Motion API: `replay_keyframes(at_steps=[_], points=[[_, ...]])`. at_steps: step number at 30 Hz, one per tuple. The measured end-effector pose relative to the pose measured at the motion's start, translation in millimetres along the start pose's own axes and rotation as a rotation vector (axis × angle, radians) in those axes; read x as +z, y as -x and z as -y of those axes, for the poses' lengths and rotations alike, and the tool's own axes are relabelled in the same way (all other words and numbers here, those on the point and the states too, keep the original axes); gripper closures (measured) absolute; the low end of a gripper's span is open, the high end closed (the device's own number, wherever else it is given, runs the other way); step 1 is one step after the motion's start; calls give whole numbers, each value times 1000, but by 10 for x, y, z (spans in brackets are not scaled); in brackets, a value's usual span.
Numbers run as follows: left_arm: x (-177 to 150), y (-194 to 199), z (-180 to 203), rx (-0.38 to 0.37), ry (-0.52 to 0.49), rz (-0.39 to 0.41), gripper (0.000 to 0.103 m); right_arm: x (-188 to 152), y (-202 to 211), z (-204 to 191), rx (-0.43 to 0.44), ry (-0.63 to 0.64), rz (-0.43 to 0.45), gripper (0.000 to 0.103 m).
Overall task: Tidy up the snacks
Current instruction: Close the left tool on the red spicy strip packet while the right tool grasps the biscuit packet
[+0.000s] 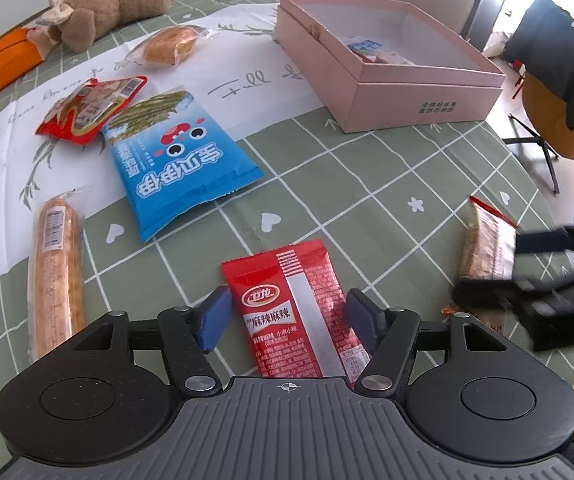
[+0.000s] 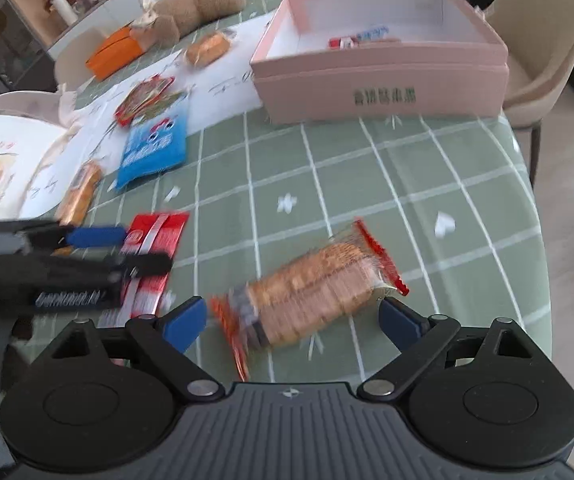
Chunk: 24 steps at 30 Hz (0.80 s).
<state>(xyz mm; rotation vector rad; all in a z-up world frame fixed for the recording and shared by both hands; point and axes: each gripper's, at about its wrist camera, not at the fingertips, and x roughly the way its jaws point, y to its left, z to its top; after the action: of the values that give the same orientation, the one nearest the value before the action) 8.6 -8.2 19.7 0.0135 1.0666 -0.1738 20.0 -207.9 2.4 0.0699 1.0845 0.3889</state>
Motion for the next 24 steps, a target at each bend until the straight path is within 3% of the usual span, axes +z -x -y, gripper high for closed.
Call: replay_keyframes(at_steps=[8, 14, 20, 24], points=[[-42, 39, -46, -5, 12, -2, 34, 102, -273, -165, -221, 121, 118, 8], [-63, 70, -87, -10, 33, -13, 34, 1, -228, -94, -226, 98, 151, 0], [-85, 109, -72, -29, 66, -51, 34, -160, -129, -25, -234, 92, 172, 0], [-32, 58, 8, -29, 64, -56, 24, -242, -107, -38, -243, 81, 203, 0]])
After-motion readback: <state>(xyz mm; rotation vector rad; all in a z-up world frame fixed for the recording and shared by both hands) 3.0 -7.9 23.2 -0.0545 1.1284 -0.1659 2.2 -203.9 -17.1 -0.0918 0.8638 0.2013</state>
